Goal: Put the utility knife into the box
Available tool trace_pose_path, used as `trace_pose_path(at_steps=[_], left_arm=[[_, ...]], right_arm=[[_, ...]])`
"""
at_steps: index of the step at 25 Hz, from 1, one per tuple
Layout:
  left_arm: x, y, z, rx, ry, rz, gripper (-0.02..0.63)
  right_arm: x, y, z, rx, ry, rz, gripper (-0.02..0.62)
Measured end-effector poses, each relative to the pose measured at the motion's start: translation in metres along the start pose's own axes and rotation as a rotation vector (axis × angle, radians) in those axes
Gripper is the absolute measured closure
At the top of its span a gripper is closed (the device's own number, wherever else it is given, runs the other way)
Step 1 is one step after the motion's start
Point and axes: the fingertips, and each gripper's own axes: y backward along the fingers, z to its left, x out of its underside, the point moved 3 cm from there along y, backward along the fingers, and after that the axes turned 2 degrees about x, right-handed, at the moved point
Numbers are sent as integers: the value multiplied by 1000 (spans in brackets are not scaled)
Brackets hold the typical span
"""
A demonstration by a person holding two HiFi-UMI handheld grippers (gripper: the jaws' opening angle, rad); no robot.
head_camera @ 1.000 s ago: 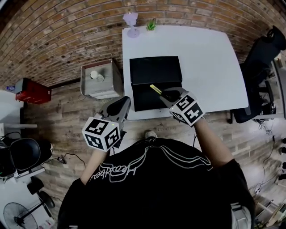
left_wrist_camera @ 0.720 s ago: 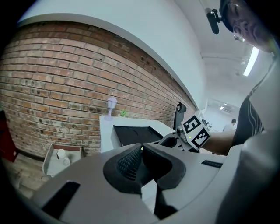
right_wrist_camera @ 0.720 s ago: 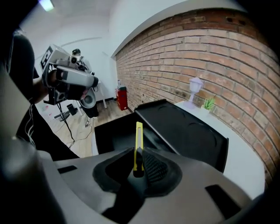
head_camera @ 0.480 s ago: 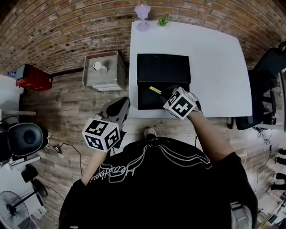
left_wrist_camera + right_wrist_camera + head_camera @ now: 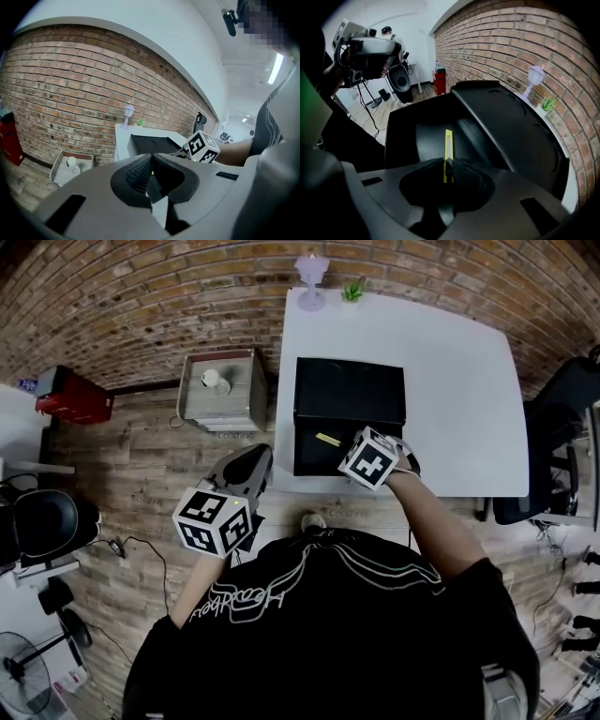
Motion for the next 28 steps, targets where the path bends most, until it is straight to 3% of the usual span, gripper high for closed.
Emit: trace_pose_path(at_steps=[5, 10, 13, 17, 22, 28], left_arm=[[-6, 0, 2, -2, -3, -11, 568], [-6, -5, 8, 1, 4, -11, 568], [-5, -9, 9, 12, 3, -9, 568], [-9, -13, 5, 30, -6, -12, 568], [-20, -6, 1, 50, -28, -12, 568], [-37, 7, -8, 98, -79, -3, 568]], right_arm=[[0, 1, -1, -3, 12, 1, 516], [2, 5, -2, -17, -36, -18, 426], [0, 13, -1, -35, -82, -64, 405], [-6, 32, 3, -52, -118, -160, 316], [-29, 76, 2, -35, -214, -408, 311], [-50, 137, 7, 63, -263, -641, 434]])
